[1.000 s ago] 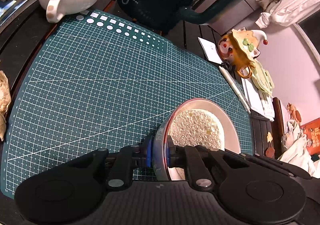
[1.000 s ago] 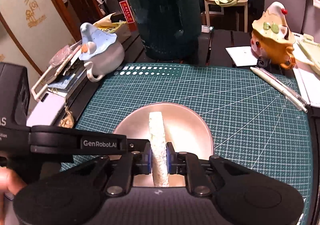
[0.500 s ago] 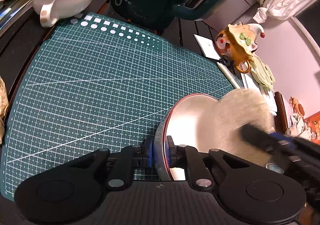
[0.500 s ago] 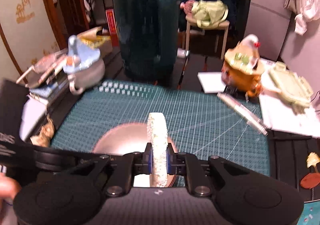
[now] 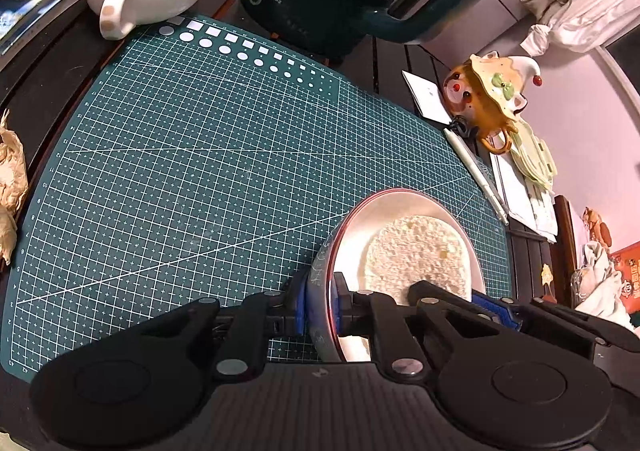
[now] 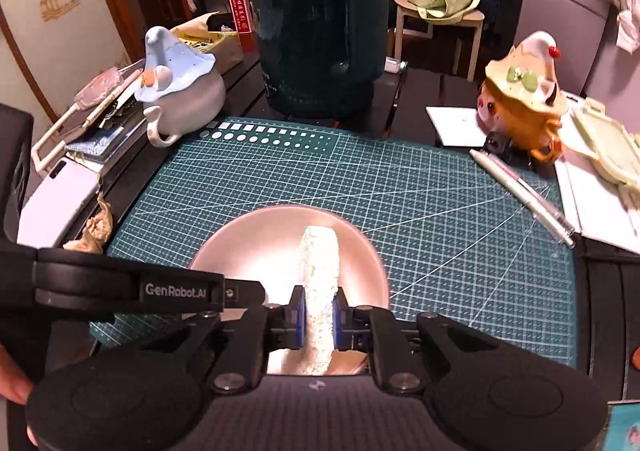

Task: Clean bowl
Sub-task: 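Hold the tilted bowl with the left tool while the right tool scrubs its inside with the sponge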

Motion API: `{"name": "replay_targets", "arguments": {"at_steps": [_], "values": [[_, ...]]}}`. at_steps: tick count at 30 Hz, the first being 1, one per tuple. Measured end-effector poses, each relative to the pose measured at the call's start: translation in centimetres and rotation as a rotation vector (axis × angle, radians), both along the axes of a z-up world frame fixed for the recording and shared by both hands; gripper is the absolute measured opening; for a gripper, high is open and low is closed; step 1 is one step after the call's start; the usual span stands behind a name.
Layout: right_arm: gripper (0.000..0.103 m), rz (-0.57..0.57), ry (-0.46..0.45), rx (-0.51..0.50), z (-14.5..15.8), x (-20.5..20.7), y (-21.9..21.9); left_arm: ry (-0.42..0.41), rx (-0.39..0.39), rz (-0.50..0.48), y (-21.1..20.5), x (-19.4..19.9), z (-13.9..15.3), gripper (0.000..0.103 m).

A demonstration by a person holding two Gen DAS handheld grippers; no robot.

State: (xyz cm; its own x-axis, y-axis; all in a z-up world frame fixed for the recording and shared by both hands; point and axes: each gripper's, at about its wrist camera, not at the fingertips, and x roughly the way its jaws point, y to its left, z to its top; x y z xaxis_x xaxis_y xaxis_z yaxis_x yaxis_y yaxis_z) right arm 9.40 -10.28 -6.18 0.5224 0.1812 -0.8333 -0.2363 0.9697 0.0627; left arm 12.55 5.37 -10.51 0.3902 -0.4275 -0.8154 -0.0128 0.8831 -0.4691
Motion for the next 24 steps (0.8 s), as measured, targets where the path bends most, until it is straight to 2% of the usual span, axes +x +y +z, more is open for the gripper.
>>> {"name": "replay_targets", "arguments": {"at_steps": [3, 8, 12, 17, 20, 24], "values": [[0.012, -0.014, -0.039, -0.018, 1.3, -0.6, -0.5, 0.000, 0.001, 0.000, -0.1, 0.0, 0.0, 0.012], [0.012, -0.031, -0.083, 0.079, 3.7, -1.1, -1.6, 0.001, 0.007, 0.006, -0.2, 0.0, 0.0, 0.012], [0.012, -0.001, 0.003, 0.162, 2.6, -0.5, -1.4, 0.001, 0.010, 0.007, -0.3, 0.0, 0.0, 0.012], [0.012, -0.005, 0.065, 0.130, 0.1, 0.1, -0.5, 0.000, 0.001, 0.007, -0.2, 0.1, 0.0, 0.011], [0.012, -0.024, 0.029, 0.025, -0.2, 0.1, -0.3, -0.001, 0.008, 0.003, -0.3, 0.2, 0.0, 0.012], [0.012, -0.032, -0.049, -0.019, 1.5, -0.9, -0.4, 0.004, 0.006, 0.004, -0.3, 0.2, -0.1, 0.012]]}}
